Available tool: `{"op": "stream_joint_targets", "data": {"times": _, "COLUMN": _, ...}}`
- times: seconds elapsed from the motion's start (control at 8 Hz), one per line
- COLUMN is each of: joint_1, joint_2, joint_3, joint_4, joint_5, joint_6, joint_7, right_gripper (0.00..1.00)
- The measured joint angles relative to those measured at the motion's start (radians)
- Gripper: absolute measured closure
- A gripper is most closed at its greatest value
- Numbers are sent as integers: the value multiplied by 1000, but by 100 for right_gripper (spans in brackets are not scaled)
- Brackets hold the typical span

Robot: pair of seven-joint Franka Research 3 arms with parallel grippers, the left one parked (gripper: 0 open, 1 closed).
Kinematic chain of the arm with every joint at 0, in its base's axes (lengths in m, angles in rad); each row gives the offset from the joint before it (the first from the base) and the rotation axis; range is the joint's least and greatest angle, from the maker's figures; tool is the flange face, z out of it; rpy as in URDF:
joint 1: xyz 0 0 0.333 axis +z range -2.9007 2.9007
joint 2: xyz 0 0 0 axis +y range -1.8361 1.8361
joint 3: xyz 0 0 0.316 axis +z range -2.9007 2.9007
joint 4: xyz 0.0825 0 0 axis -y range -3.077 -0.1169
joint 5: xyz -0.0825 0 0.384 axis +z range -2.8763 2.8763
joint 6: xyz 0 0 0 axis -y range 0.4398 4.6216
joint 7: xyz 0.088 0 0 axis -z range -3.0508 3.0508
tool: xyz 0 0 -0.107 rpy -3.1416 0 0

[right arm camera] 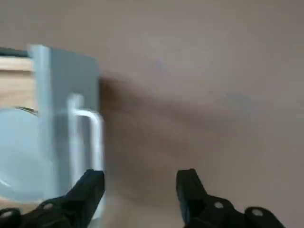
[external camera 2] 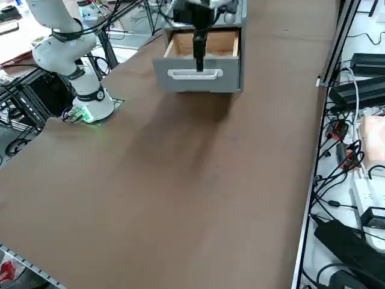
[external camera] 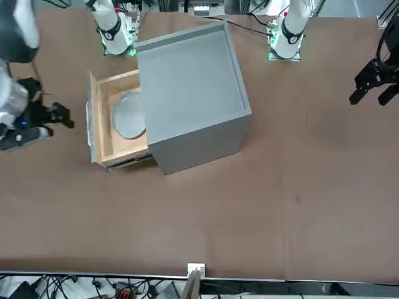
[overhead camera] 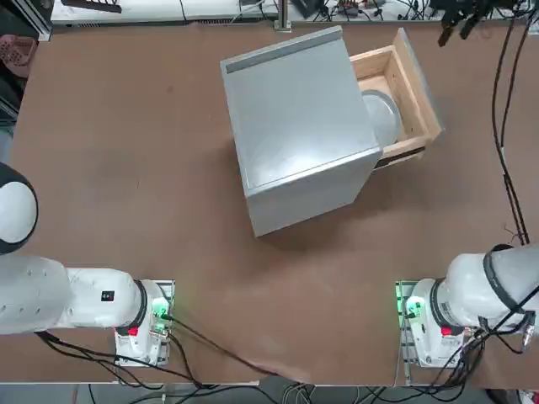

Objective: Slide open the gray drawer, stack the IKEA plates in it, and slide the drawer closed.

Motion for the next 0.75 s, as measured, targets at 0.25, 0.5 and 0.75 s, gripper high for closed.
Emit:
{"op": "stream_joint_targets", "data": {"times": 0.25, "joint_1": -26, "joint_2": 58, "joint_3": 0, "joint_4": -8, "joint_5": -15, "joint_6": 41, "joint_7": -55, "right_gripper": 37}}
{"op": "stream_joint_targets", "data": {"times": 0.5, "joint_1": -23, "joint_2": 90, "joint_3": 6, "joint_4": -61, "joint_5": -18, "joint_6": 100, "joint_7": -108, "right_gripper": 78}}
{"op": "stream_joint_targets", "data": {"times": 0.75, "joint_1": -21, "joint_2": 99, "joint_3": 10, "joint_4": -113, "joint_5": -18, "joint_6": 129, "joint_7": -135, "right_gripper": 94}}
